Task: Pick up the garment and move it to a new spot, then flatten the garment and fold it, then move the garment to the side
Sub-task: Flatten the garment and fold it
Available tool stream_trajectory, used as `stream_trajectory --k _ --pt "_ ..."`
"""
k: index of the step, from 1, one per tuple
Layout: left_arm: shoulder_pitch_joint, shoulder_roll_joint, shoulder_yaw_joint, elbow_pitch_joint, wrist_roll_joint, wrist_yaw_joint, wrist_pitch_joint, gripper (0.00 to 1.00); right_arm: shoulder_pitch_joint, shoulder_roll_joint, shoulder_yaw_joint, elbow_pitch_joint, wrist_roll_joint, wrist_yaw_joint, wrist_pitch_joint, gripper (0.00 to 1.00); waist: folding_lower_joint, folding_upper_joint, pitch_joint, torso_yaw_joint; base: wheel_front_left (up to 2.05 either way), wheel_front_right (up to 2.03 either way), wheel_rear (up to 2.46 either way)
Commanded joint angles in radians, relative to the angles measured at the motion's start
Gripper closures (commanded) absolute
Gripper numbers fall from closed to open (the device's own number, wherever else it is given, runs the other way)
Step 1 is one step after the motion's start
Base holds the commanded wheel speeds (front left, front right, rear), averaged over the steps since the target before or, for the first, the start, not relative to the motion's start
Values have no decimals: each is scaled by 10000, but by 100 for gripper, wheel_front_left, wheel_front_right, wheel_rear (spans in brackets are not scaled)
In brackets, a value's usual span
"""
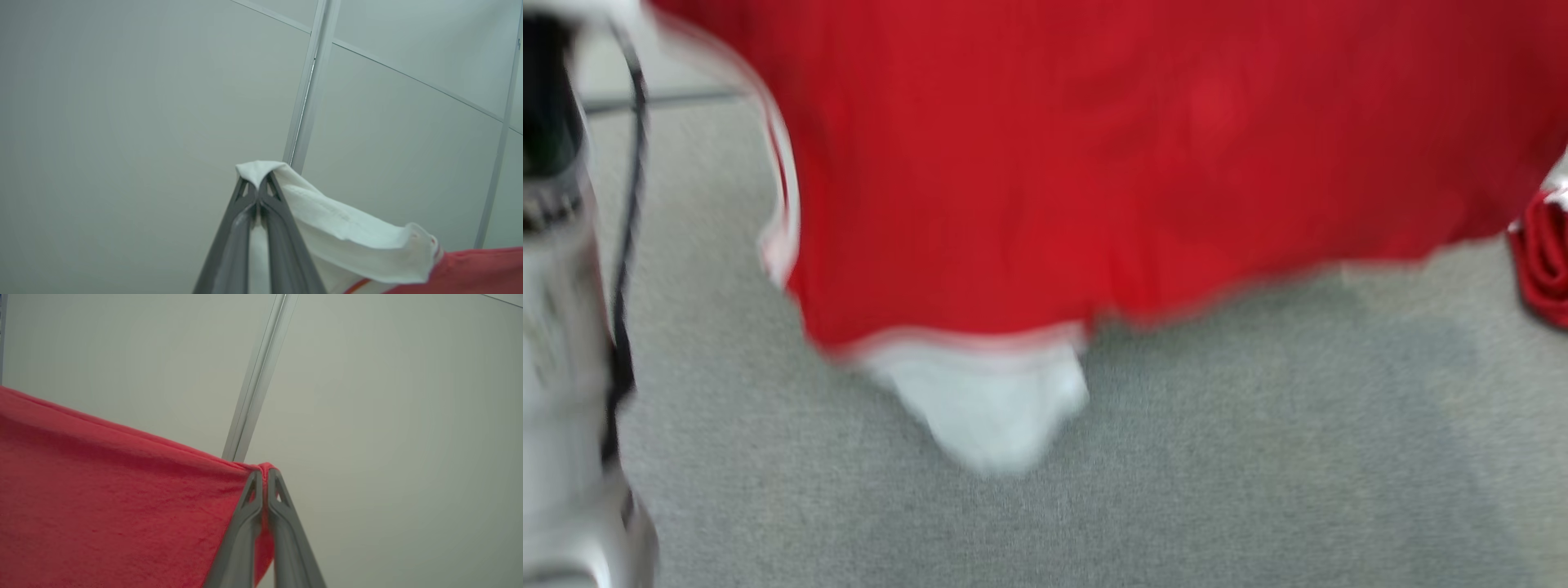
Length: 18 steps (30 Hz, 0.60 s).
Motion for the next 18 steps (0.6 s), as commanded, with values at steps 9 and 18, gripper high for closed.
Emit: stream_trajectory --k 9,18 --pt "-4807 -219 186 4300 572 -263 -2208 100 -5193 629 1978 4083 -1594 -22 -2953 100 0 0 3076 569 0 0 0" --pt "-4763 -519 -361 6724 887 -1188 -3952 100 -5208 1738 2705 7373 -1381 -21 -5708 100 0 0 3131 931 0 0 0"
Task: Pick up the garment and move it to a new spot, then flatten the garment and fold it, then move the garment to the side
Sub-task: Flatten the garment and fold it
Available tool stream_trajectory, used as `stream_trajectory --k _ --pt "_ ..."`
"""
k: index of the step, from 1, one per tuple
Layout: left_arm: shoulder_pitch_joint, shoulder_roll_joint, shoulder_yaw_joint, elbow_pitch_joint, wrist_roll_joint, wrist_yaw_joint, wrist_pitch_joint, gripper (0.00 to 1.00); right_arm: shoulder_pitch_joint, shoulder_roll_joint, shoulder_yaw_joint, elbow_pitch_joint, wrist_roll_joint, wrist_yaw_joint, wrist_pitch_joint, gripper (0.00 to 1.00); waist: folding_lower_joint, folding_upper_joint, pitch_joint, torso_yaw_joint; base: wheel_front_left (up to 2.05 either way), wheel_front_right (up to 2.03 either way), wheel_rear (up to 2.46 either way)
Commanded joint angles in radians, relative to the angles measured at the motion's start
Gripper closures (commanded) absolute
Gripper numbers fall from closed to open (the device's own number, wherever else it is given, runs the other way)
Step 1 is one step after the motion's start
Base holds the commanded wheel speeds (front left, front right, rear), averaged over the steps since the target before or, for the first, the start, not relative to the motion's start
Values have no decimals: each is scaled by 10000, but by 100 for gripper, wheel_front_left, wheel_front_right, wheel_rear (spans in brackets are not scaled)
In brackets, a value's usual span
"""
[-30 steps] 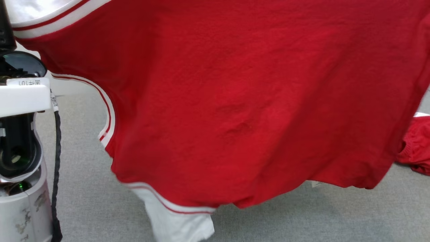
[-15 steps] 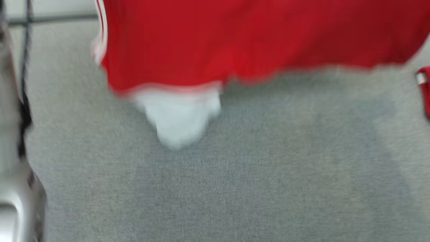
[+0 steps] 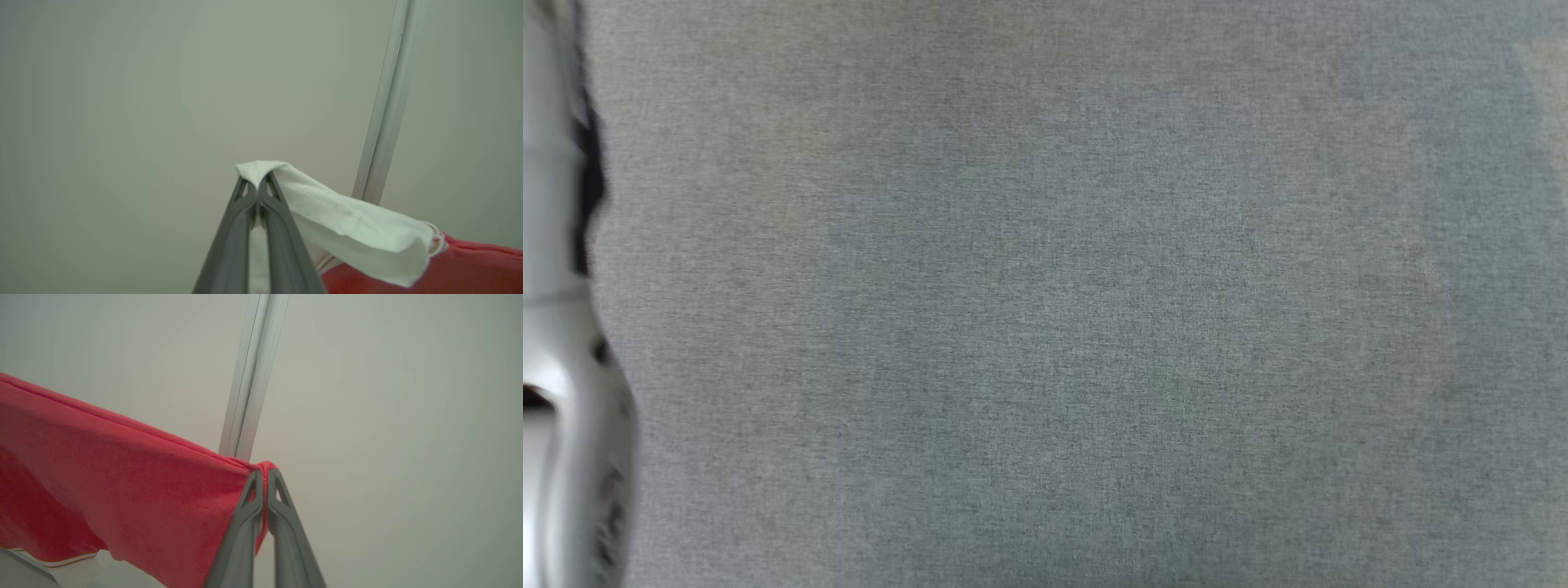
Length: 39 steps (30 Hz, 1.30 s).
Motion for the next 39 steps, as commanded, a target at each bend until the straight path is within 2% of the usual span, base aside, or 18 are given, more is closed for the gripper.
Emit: stream_trajectory --k 1,5,10,17,23,32,39 --pt "385 -34 -66 189 81 -117 -142 100 433 21 97 237 212 -21 -159 100 -1 0 -63 53 0 0 0" --pt "1721 -56 -572 832 289 -632 -461 100 1889 123 842 860 417 -21 -583 100 -1 0 -421 167 0 0 0" --pt "3678 170 -995 1426 548 -888 -792 100 3942 430 1575 1312 937 -21 -769 100 -1 0 -1074 216 0 0 0" --pt "6320 998 -1849 2041 1201 -1164 -981 100 6066 537 2635 1448 1935 -21 -806 100 -1 0 -2227 119 0 0 0" --pt "8052 1533 -2414 2235 961 -1320 -835 100 7095 102 3780 1347 2538 -24 -374 100 -1 0 -2978 31 0 0 0" --pt "9756 2399 -4230 1014 -130 -1345 -47 100 7977 -442 4674 1399 3606 -25 542 100 -1 0 -3670 -52 0 0 0" --pt "10482 3231 -5364 171 -843 -1348 603 100 8706 -764 5425 726 4820 -24 1645 100 -1 0 -4068 -181 0 0 0"
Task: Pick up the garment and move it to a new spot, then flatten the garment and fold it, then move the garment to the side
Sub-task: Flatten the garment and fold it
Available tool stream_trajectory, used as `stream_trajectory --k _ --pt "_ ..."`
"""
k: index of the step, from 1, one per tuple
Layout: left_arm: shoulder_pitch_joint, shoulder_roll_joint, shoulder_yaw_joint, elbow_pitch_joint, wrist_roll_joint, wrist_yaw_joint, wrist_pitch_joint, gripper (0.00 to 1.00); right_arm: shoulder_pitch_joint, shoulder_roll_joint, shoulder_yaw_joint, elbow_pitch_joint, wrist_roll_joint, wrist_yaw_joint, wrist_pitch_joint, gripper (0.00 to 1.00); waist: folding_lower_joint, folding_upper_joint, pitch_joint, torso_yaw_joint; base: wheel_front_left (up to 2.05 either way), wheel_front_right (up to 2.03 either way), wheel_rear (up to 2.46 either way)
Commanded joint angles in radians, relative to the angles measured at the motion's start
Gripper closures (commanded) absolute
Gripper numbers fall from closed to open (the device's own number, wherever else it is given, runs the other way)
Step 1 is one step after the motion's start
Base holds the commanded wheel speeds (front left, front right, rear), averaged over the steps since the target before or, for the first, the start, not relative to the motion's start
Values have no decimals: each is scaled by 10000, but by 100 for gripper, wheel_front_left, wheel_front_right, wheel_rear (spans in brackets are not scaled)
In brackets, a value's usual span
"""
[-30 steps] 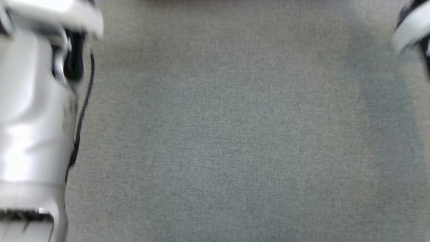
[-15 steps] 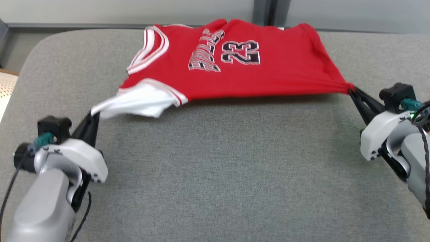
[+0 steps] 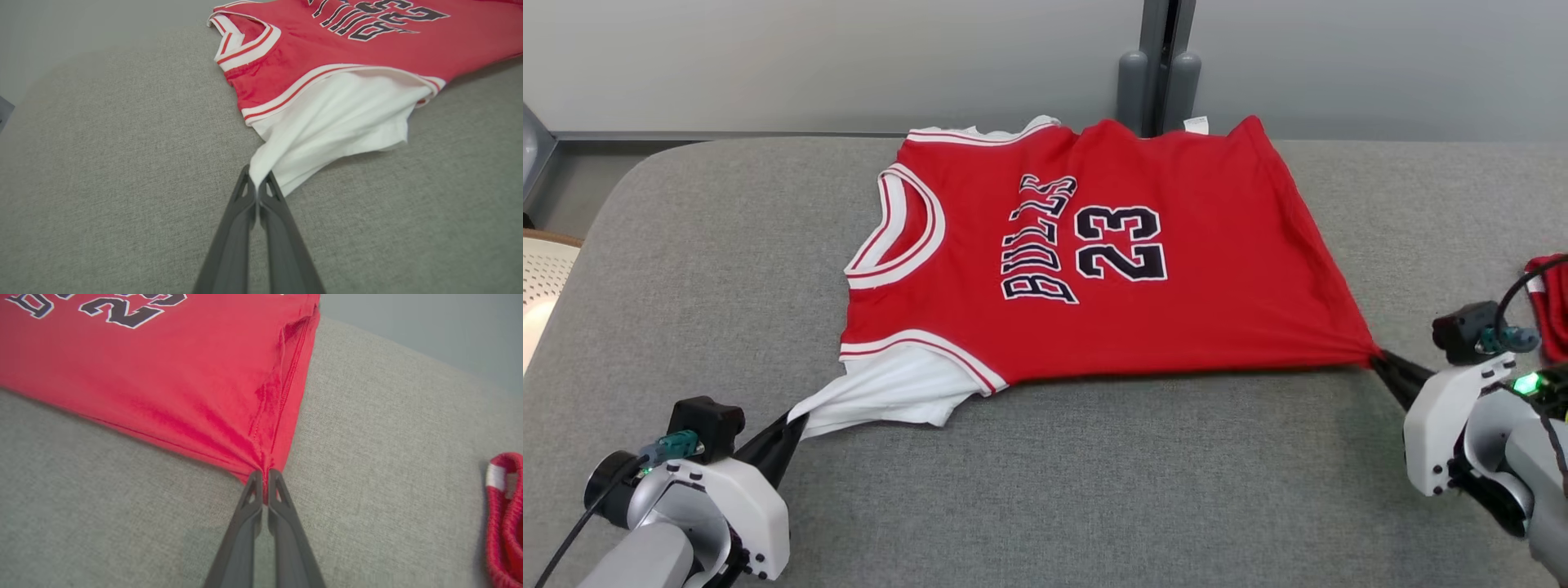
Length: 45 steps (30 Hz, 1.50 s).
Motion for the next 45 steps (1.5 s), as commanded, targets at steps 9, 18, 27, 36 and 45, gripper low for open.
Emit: stream_trajectory --k 9,18,27,36,45 --pt "787 798 -304 -615 -587 18 314 100 1089 -811 462 -1781 2539 -28 2266 100 -1 0 -752 -64 0 0 0" --pt "1648 1488 -1007 -1974 -1642 16 1114 100 1538 -2022 859 -3351 3288 -26 3266 100 -1 0 -1245 -18 0 0 0" --pt "2395 2693 -1483 -3551 -3032 17 2400 100 2146 -3222 1185 -4429 4175 -28 4581 100 -1 0 -1432 -27 0 0 0" --pt "2590 3541 -1419 -5137 -3928 216 3410 100 1994 -3616 886 -5254 4367 -26 4768 100 -1 0 -1331 -27 0 0 0" --pt "1538 3476 -1049 -5813 -3718 340 3523 100 1249 -3449 460 -5327 3912 -25 4696 100 -1 0 -1010 -70 0 0 0"
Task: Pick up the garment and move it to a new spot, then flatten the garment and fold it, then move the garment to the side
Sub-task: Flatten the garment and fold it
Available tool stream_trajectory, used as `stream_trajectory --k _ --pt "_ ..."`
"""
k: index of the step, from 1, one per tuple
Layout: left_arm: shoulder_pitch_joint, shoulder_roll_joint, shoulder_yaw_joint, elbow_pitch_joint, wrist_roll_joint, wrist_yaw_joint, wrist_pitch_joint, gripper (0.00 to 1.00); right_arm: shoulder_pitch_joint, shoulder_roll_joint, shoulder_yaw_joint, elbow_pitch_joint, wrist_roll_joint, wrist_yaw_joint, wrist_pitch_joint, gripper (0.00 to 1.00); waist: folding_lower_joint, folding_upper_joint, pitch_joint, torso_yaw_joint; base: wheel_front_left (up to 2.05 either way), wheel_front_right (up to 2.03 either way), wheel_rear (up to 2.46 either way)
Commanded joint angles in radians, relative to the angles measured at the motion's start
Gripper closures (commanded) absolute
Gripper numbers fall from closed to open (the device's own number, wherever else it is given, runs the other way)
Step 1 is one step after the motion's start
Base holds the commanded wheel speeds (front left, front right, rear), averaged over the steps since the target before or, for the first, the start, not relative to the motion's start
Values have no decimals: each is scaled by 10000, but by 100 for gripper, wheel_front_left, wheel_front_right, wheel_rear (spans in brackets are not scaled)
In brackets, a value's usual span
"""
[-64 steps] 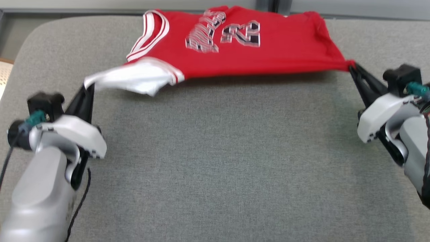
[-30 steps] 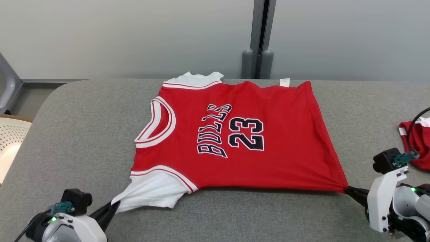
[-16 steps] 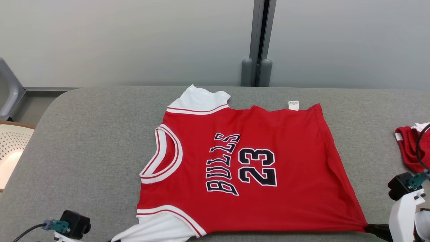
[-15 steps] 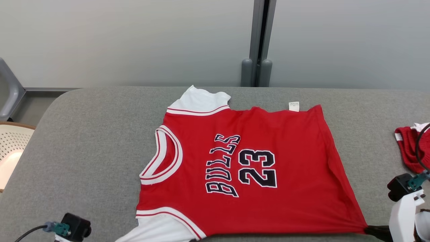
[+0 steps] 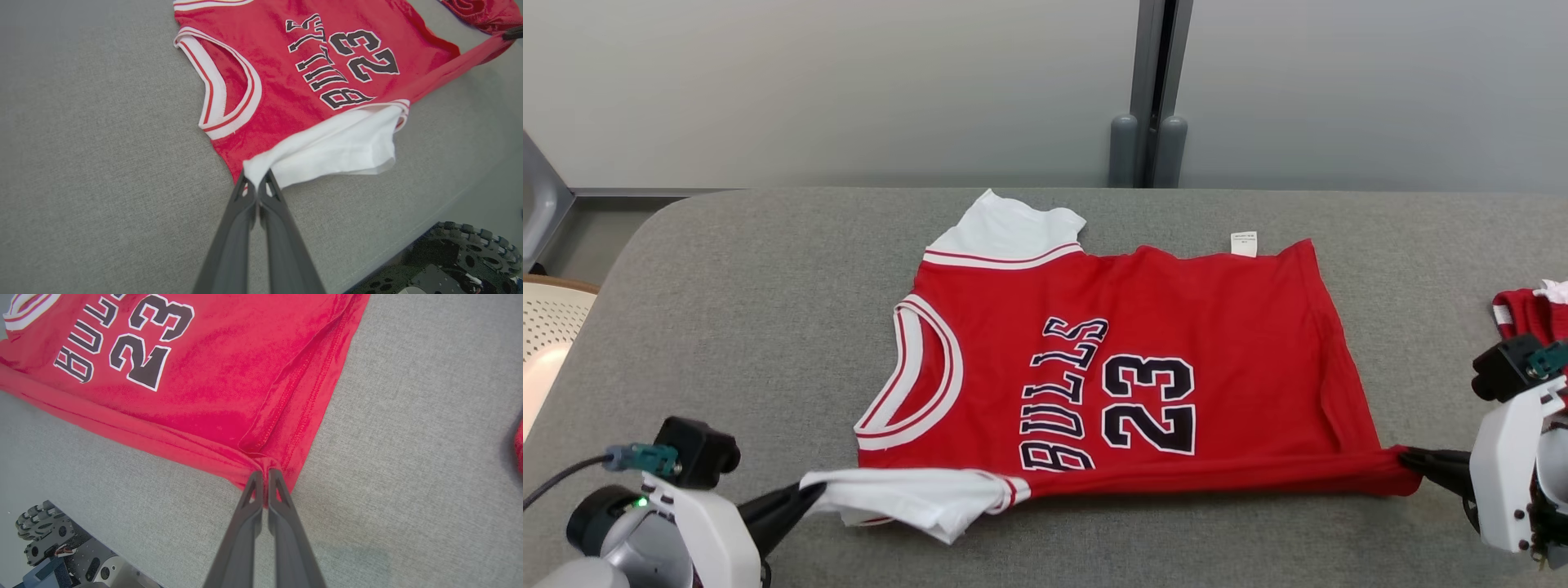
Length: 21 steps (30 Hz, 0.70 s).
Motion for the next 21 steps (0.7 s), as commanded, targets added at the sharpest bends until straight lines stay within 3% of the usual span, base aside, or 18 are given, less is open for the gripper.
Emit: stream_trajectory --k 1,8,21 --pt "-265 -11 86 11 86 65 -2 100 -135 38 -43 64 -159 -23 -10 100 0 0 59 -34 0 0 0" --pt "-1617 -649 -48 506 579 -37 213 100 -827 446 -99 542 -898 -23 -60 100 0 0 412 -206 0 0 0" --pt "-4147 -1865 -1021 3062 1589 -271 420 100 -2062 1582 369 1453 -1899 -23 -571 100 0 0 1470 -610 0 0 0"
